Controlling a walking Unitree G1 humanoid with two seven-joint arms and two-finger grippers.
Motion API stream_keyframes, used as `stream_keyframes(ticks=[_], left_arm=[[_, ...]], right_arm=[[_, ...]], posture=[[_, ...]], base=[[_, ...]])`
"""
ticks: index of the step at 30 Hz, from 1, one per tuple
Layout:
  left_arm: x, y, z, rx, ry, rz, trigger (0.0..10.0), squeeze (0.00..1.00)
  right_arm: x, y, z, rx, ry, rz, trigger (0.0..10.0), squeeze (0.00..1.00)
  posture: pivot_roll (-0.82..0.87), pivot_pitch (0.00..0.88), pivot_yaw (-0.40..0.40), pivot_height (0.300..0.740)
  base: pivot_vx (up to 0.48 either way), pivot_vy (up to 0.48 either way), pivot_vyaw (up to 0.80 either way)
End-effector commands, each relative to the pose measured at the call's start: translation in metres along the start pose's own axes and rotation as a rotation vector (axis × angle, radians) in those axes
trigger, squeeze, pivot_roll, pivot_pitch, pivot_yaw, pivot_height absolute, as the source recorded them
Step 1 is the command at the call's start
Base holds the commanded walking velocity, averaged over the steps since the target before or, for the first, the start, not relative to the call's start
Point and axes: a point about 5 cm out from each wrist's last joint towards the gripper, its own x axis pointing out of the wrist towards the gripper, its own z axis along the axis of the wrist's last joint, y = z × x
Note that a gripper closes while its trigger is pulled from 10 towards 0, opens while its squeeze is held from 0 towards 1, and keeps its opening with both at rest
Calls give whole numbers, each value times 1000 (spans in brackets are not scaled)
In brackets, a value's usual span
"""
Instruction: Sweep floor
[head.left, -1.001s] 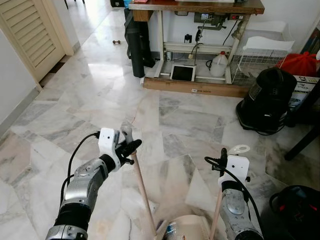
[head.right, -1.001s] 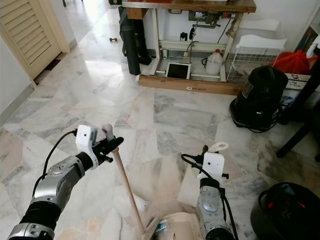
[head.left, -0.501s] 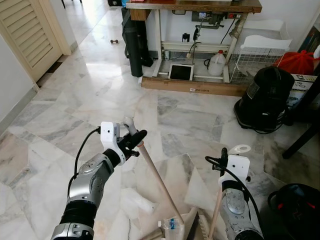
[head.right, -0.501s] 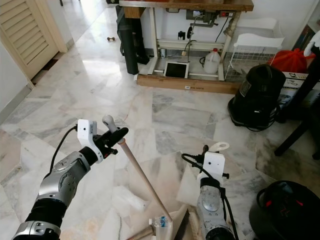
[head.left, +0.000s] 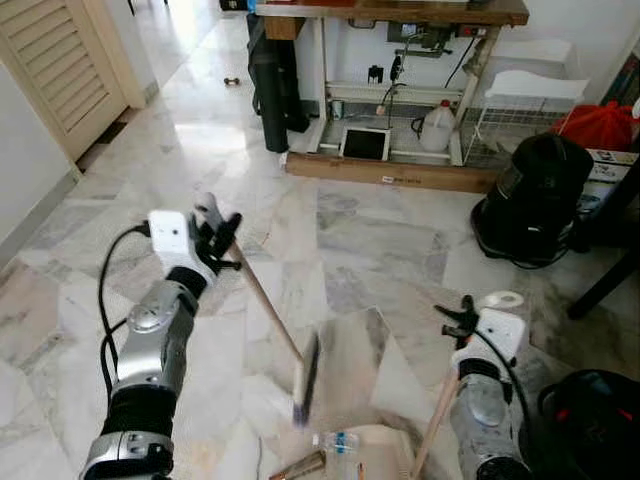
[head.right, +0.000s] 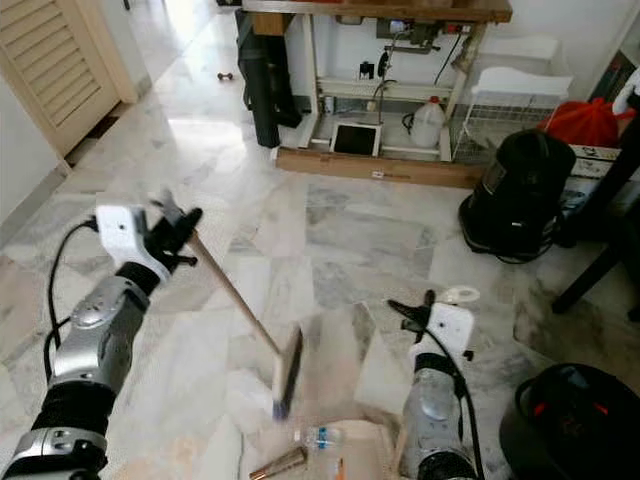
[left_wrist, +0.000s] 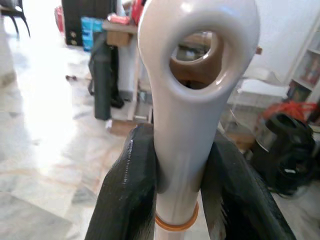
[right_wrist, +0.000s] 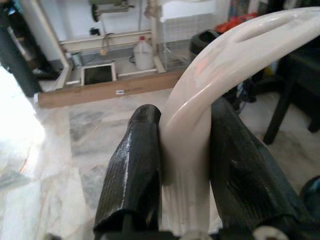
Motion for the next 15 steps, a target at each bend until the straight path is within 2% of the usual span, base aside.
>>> stream_keyframes(ticks=[1, 7, 15], left_arm=[[4, 1, 11, 14, -52, 9, 10000, 0], [3, -2, 4, 43, -39, 2, 10000, 0], [4, -4, -2, 39, -21, 1, 10000, 0]], right_arm=[[5, 1, 6, 75, -12, -31, 10000, 0], [13, -11, 19, 141, -67, -85, 10000, 0], [20, -27, 33, 212, -128, -140, 10000, 0]], posture=[[143, 63, 24, 740], [135, 56, 22, 740], [133, 49, 21, 740]], base=[[0, 0, 0], [0, 0, 0], [0, 0, 0]])
